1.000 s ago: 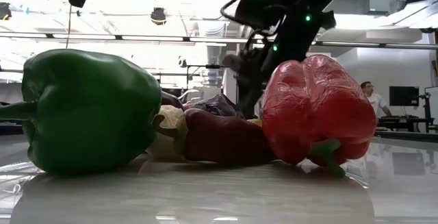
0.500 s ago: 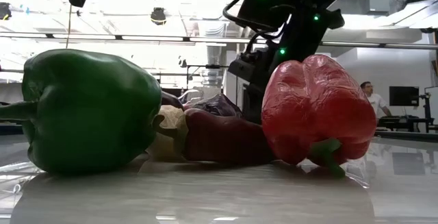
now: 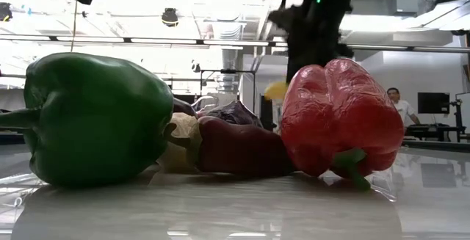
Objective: Sort produce into baskets
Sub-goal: Put the yellow corn into the right transparent bin
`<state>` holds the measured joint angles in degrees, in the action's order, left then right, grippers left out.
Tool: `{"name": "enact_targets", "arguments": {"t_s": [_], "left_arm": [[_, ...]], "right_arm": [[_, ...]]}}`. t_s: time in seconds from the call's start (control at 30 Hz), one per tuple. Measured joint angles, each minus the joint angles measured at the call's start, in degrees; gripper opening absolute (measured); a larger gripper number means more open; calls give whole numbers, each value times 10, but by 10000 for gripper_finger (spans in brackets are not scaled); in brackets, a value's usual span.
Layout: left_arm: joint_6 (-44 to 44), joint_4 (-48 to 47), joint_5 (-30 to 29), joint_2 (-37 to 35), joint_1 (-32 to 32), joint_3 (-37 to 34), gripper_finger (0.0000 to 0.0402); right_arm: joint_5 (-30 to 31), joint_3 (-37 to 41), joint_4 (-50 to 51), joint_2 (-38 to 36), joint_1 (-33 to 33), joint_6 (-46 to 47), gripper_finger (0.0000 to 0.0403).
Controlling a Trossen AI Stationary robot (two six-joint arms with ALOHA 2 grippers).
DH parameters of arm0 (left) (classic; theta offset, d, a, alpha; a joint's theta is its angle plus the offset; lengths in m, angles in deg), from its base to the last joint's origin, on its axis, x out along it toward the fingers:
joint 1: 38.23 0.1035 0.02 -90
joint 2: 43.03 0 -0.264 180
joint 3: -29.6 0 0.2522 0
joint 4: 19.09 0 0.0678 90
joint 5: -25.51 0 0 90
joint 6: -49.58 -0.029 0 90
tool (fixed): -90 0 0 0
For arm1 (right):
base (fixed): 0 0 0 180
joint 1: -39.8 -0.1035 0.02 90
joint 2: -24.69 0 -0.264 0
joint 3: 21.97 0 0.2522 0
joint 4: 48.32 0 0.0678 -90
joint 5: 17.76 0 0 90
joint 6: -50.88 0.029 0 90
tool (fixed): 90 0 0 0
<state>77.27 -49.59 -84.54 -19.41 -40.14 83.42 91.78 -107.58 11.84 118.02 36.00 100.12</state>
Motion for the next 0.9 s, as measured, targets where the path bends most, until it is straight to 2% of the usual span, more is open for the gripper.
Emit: {"name": "enact_targets", "arguments": {"t_s": [0.23,0.4,0.77,0.9], "left_arm": [[-5,31,-23,0,0,0,154],[-17,47,-12,4,0,0,154],[-2,67,-31,40,0,0,154],[-2,110,-45,63,0,0,154]], "right_arm": [[28,-14,81,-112,75,-2,170],[28,-14,124,-161,127,-14,171],[26,-14,151,-192,219,-118,172],[-5,-14,156,-191,245,-173,173]]}}
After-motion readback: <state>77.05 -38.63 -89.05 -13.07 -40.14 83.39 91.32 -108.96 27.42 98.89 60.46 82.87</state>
